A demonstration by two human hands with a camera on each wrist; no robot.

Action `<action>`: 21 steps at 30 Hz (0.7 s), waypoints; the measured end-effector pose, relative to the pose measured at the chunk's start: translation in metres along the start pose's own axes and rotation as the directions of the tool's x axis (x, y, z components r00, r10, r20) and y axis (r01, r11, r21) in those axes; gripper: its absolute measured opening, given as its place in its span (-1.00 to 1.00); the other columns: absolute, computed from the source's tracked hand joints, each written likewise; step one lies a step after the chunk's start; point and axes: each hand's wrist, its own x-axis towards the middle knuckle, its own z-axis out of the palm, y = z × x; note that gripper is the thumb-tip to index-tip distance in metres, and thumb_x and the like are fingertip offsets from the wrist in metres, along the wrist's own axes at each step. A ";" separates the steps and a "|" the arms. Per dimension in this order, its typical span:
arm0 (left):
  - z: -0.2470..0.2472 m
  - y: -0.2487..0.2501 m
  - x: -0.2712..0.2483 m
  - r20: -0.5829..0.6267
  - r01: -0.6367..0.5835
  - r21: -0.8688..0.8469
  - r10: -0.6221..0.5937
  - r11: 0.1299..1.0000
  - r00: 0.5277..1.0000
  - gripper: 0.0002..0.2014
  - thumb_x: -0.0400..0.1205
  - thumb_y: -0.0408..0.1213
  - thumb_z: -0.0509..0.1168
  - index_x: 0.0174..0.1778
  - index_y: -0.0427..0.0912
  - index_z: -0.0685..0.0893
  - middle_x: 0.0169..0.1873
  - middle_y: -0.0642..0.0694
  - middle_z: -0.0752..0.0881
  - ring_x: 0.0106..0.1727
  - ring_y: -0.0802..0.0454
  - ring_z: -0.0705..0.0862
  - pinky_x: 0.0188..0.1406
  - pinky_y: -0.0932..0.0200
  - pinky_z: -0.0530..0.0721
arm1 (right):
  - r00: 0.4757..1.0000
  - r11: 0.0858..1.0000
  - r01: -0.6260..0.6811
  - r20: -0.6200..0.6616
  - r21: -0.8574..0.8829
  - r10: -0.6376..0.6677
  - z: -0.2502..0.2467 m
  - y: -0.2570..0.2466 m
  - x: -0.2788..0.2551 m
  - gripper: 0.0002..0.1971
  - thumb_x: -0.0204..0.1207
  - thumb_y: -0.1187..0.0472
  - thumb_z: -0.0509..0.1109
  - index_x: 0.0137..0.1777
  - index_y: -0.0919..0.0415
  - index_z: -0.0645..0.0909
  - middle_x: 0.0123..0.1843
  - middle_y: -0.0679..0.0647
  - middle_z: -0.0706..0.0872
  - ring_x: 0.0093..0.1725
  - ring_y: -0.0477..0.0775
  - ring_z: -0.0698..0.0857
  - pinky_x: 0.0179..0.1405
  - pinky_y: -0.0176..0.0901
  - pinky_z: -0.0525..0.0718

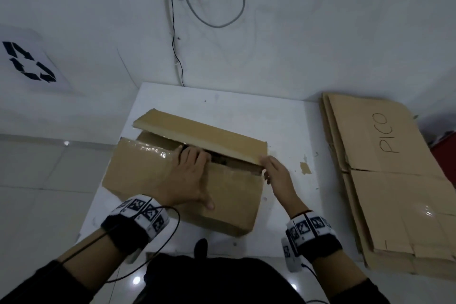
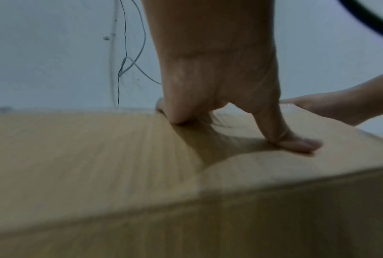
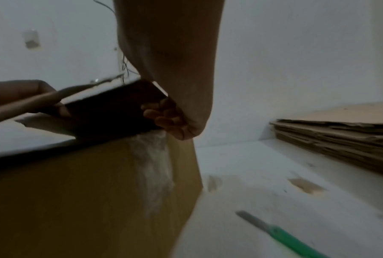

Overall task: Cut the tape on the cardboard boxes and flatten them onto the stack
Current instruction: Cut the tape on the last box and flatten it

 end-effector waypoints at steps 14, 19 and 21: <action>-0.021 0.015 -0.062 -0.076 0.094 -0.047 -0.097 0.994 0.992 -0.82 0.49 -0.05 0.40 -0.13 0.06 0.53 -0.40 0.07 0.63 -0.43 0.06 0.60 -0.54 0.17 0.55 | 0.997 0.842 -0.004 0.063 -0.540 0.045 0.030 -0.032 0.152 -0.13 0.48 -0.42 0.29 0.70 -0.05 0.16 0.73 0.17 0.11 0.67 0.35 0.13 0.65 0.33 0.13; 0.009 0.003 -0.031 0.011 0.197 0.093 -0.199 0.976 0.980 -0.19 0.35 -0.18 0.44 0.57 -0.06 0.33 0.47 -0.25 0.41 0.48 -0.30 0.40 0.32 -0.25 0.46 | 0.983 0.606 -0.114 -0.003 -0.787 0.182 0.072 -0.023 0.137 0.52 -0.11 -0.76 0.30 0.70 -0.06 -0.42 0.72 0.18 -0.42 0.69 0.37 -0.36 0.45 0.68 -0.30; 0.005 -0.006 -0.012 0.141 0.215 0.154 -0.237 0.964 0.961 -0.16 0.46 -0.08 0.36 0.65 0.13 0.11 0.66 -0.29 -0.04 0.66 -0.34 -0.06 0.50 -0.50 0.02 | 0.986 0.521 -0.114 -0.032 -0.846 0.163 0.076 -0.026 0.126 0.52 0.01 -0.65 0.43 0.69 0.02 -0.47 0.71 0.27 -0.42 0.68 0.42 -0.37 0.48 0.72 -0.23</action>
